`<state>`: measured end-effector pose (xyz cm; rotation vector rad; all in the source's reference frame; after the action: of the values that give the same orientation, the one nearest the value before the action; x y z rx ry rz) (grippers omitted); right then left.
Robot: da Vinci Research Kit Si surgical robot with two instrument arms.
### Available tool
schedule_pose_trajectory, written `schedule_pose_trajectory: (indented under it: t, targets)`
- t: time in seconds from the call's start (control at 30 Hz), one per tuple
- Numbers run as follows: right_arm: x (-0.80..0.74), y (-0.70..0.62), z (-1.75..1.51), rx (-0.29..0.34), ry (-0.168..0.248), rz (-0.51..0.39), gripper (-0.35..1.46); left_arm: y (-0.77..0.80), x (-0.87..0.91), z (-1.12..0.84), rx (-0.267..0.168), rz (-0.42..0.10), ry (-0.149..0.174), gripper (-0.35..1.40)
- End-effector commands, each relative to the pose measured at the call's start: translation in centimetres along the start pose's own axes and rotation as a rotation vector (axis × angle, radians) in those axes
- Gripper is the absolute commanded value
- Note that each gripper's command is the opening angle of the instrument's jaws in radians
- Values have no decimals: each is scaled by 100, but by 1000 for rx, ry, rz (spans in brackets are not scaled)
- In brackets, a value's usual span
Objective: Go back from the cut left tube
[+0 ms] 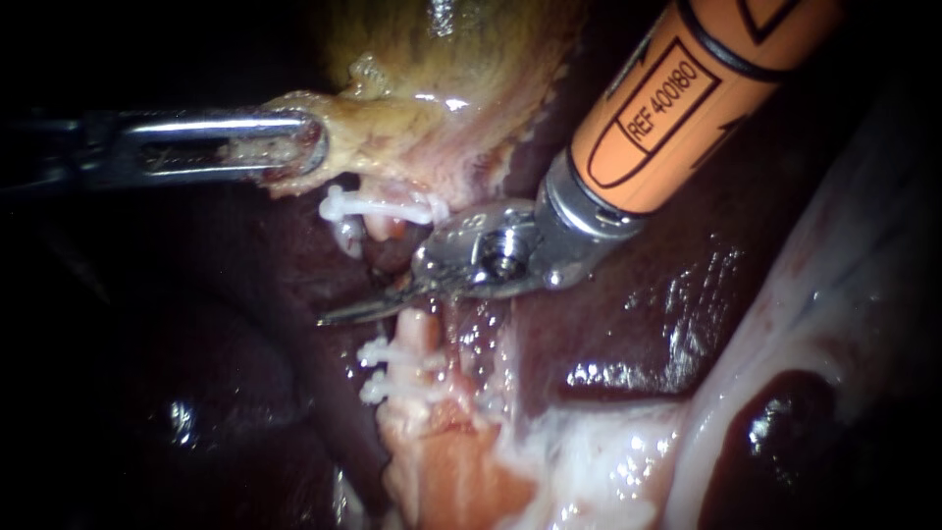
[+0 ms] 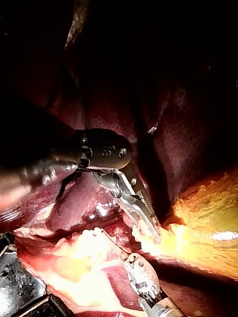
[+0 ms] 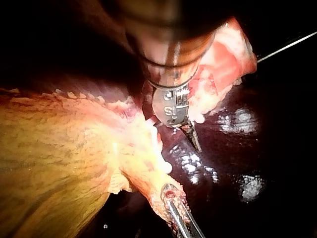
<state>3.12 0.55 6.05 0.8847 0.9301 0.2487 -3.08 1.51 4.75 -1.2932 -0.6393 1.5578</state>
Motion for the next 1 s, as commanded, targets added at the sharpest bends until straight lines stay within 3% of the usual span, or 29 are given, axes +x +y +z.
schedule_pose_trajectory:
  t: [0.03, 0.07, 0.13, 0.17, 0.2, 0.27, 0.3, 0.5, 0.53, 0.6, 0.67, 0.7, 0.77, 0.83, 1.0]
  targets:
    - [1, -2, -1, 4, 6, 44, -35, 0, 0, 0, 0, 0, 0, -35]
    - [1, -4, -1, 7, 12, 73, -35, 0, 0, 0, 0, 0, 0, -35]
    - [3, -8, 0, 12, 20, 89, 34, 0, 0, -1, 0, 0, 0, -35]
    - [4, -10, 1, 20, 30, 117, 56, 0, 0, -1, 0, 0, -1, -35]
    - [4, -12, 1, 16, 42, 152, 89, 0, 0, -1, 0, 0, -1, -35]
    - [6, -15, 2, -24, 85, 194, 131, 0, 0, -1, 0, 0, -1, -35]
    - [7, -18, 2, -48, 109, 202, 138, 0, 0, -1, 0, 0, -1, -35]
    - [9, -23, 2, -56, 130, 214, 143, 0, 0, -1, 0, 0, -1, -35]
    - [7, -25, 0, -57, 132, 189, 143, 0, 0, -1, 0, 0, 0, -35]
    - [0, -31, -11, -119, 124, 118, 145, 0, 0, -1, -1, 0, -1, -35]
    - [-8, -40, -25, -204, 96, 59, 145, -1, 0, -1, -1, 0, -1, -35]
    - [-11, -45, -35, -273, 72, 19, 145, -1, 0, -1, -1, 0, -1, -35]
    - [-15, -54, -53, -343, 12, -39, 145, -2, 0, -1, -2, 0, -1, -35]
    - [-15, -62, -76, -400, -36, -70, 145, -2, 0, -1, -2, 0, -1, -35]
    - [-13, -79, -131, -469, -68, -146, 145, -2, 0, -1, -2, 0, -1, -35]
